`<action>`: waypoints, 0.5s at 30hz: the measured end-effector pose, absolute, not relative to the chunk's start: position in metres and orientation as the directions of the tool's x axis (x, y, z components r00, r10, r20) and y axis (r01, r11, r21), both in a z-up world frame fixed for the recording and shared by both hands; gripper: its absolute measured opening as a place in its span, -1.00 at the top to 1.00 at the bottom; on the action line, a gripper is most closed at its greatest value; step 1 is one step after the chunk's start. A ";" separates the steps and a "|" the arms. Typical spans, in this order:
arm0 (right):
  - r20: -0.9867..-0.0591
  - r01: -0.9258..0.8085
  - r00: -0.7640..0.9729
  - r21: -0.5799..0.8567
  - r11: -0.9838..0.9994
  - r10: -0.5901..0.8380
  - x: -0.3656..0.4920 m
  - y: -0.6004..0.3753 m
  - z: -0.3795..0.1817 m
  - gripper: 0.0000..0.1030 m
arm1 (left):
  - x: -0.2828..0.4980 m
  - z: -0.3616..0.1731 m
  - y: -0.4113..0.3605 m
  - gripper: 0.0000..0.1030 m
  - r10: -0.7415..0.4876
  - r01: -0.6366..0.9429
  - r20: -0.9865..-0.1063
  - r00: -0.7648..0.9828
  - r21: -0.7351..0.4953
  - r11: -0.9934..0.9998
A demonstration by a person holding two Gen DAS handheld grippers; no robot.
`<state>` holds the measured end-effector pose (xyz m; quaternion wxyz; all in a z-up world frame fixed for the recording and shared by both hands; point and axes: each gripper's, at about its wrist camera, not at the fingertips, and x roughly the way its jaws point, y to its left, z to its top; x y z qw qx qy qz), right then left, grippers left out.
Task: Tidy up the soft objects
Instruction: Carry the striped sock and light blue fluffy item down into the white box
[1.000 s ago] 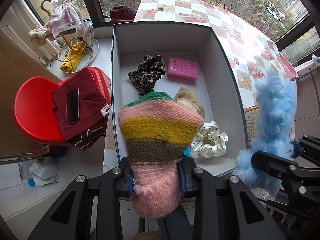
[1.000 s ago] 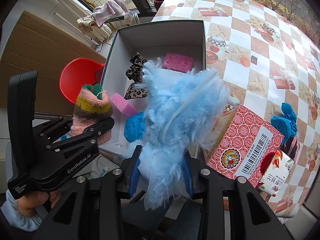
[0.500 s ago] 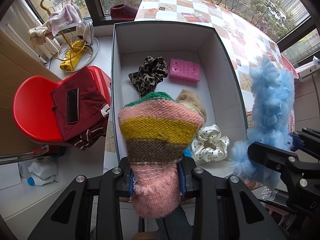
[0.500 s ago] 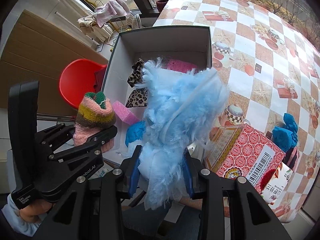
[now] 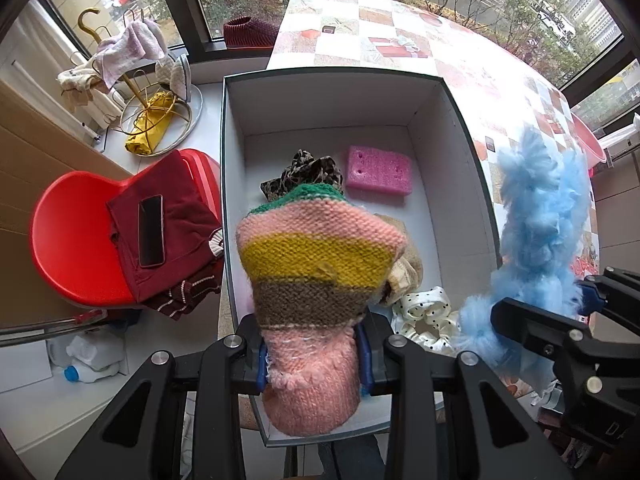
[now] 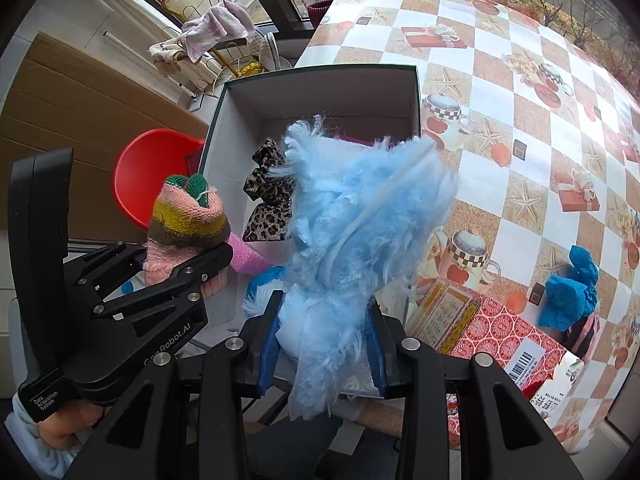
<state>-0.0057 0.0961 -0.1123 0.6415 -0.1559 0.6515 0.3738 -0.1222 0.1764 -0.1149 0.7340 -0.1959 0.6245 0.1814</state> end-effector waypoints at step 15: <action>-0.958 -0.711 -0.106 0.261 0.654 0.267 0.029 0.127 -0.127 0.24 | -0.076 -0.132 0.193 0.30 0.064 -0.524 -0.991 0.122 -0.010 0.852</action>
